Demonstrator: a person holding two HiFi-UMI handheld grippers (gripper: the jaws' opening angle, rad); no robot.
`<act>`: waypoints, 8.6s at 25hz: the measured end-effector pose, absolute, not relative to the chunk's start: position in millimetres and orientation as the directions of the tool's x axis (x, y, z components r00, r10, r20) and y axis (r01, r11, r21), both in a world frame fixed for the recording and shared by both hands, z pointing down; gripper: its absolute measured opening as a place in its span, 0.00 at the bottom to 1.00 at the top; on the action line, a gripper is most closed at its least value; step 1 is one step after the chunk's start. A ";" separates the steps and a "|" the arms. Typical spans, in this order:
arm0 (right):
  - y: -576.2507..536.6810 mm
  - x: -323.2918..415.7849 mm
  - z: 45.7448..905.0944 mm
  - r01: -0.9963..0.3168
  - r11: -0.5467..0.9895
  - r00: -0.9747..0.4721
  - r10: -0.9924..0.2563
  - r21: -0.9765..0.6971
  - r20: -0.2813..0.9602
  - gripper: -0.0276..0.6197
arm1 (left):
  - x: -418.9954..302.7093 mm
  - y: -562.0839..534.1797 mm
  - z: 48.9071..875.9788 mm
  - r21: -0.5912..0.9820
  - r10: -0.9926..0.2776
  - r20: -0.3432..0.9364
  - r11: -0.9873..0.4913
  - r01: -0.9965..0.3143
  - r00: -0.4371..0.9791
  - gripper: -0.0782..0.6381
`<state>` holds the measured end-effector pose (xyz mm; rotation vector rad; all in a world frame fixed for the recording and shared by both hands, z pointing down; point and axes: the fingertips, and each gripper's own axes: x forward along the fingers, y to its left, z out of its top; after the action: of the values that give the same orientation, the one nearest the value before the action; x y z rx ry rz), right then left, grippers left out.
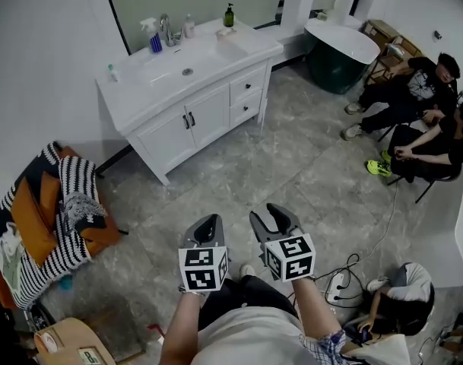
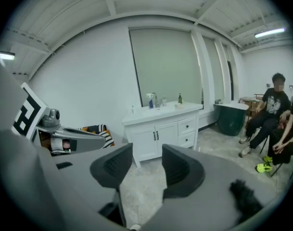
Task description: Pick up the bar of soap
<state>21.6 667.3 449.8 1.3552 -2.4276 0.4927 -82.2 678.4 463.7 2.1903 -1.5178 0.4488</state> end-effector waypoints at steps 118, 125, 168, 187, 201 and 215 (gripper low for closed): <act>115.6 39.6 456.5 -0.826 0.551 -0.551 -0.747 -0.117 0.372 0.39 | -85.6 129.8 466.9 0.120 -0.802 0.482 -0.339 -0.933 0.353 0.20; 75.6 59.5 464.8 -0.822 0.560 -0.549 -0.731 -0.104 0.405 0.39 | -70.1 94.5 470.1 0.140 -0.801 0.496 -0.307 -0.941 0.335 0.21; -132.2 47.3 466.4 -0.771 0.636 -0.587 -0.687 -0.035 0.428 0.39 | -60.4 -120.5 489.9 0.106 -0.764 0.532 -0.368 -0.924 0.365 0.24; -211.6 -13.3 448.4 -0.551 0.810 -0.630 -0.562 0.201 0.537 0.40 | -81.3 -194.5 486.8 0.142 -0.608 0.582 -0.577 -0.805 0.539 0.52; -275.4 -30.7 442.4 -0.303 0.864 -0.573 -0.502 0.402 0.647 0.40 | -93.5 -219.5 504.9 0.026 -0.545 0.665 -0.667 -0.745 0.510 0.52; -371.4 -27.0 451.7 -0.069 0.916 -0.602 -0.354 0.395 0.716 0.40 | -67.7 -337.1 475.3 -0.110 -0.476 0.718 -0.799 -0.591 0.509 0.52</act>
<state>-27.0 -371.4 451.7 0.2997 -2.1942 -0.4137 -67.7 -337.1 475.3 2.5967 -0.9251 1.1647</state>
